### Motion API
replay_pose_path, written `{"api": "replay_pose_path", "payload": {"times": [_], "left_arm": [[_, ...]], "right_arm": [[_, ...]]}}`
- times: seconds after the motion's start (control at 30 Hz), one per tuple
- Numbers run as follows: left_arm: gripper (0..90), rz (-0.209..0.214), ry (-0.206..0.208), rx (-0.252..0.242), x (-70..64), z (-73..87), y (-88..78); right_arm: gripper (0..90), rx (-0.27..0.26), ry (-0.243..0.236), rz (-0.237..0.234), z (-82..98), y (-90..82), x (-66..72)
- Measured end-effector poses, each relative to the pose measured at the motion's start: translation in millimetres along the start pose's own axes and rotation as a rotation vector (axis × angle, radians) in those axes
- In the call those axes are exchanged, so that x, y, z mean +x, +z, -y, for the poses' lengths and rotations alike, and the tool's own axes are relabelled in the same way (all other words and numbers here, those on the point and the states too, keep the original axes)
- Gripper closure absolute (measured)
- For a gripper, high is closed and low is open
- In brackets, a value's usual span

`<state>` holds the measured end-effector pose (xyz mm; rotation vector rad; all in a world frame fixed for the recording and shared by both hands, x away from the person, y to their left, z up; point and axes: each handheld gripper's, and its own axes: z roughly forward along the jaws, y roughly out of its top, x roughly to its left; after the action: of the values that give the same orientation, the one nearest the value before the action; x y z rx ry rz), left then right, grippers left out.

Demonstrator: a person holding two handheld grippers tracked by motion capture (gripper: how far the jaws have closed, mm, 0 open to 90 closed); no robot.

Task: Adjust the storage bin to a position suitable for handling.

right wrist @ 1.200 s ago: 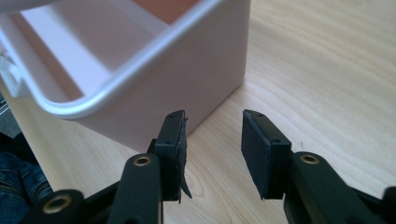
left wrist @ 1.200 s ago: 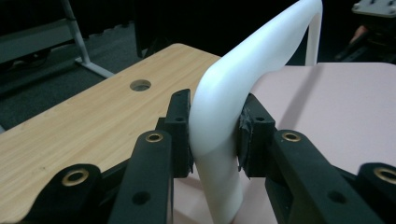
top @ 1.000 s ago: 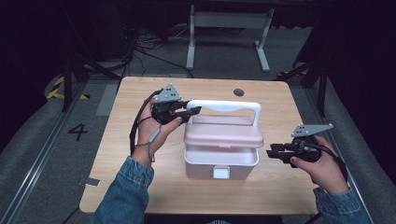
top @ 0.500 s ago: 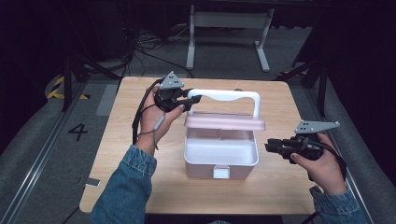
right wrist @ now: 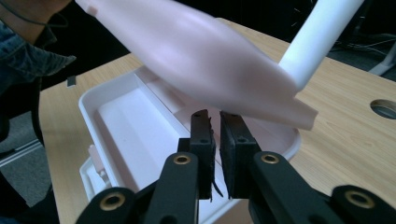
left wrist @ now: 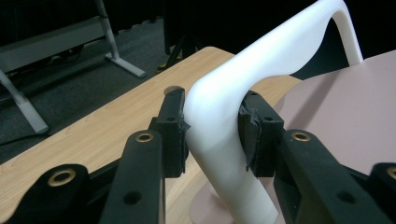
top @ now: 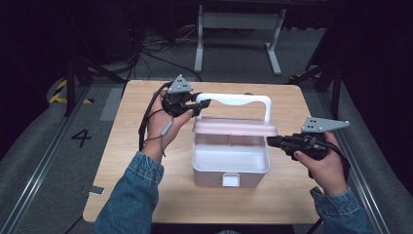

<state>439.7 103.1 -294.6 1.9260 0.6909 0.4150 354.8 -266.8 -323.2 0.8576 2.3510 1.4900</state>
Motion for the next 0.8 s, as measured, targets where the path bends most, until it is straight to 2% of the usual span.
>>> {"api": "replay_pose_path", "payload": {"times": [0.27, 0.33, 0.53, 0.57, 0.67, 0.8], "left_arm": [[64.2, 0.004, -0.004, 0.0, -0.3, 2.2, -0.1], [61.0, 0.004, -0.006, 0.008, -0.2, 2.2, 0.1], [40.8, -0.008, -0.009, 0.007, 1.9, 3.8, -4.5], [40.8, -0.002, -0.011, 0.008, 1.6, 4.1, -6.0], [32.6, 0.02, -0.007, 0.02, 0.6, 5.8, -13.0], [29.2, 0.009, 0.001, 0.019, 1.6, 9.2, -26.9]], "right_arm": [[90.0, -0.033, 0.035, -0.019, 0.8, 2.4, -3.9], [90.0, -0.032, 0.036, -0.017, 1.0, 2.4, -4.1], [90.0, -0.027, 0.038, -0.018, 1.6, 3.4, -4.3], [90.0, -0.026, 0.037, -0.017, 1.7, 3.4, -4.3], [90.0, -0.025, 0.039, -0.016, 2.0, 3.3, -4.3], [90.0, -0.025, 0.041, -0.014, 2.5, 3.0, -4.1]]}}
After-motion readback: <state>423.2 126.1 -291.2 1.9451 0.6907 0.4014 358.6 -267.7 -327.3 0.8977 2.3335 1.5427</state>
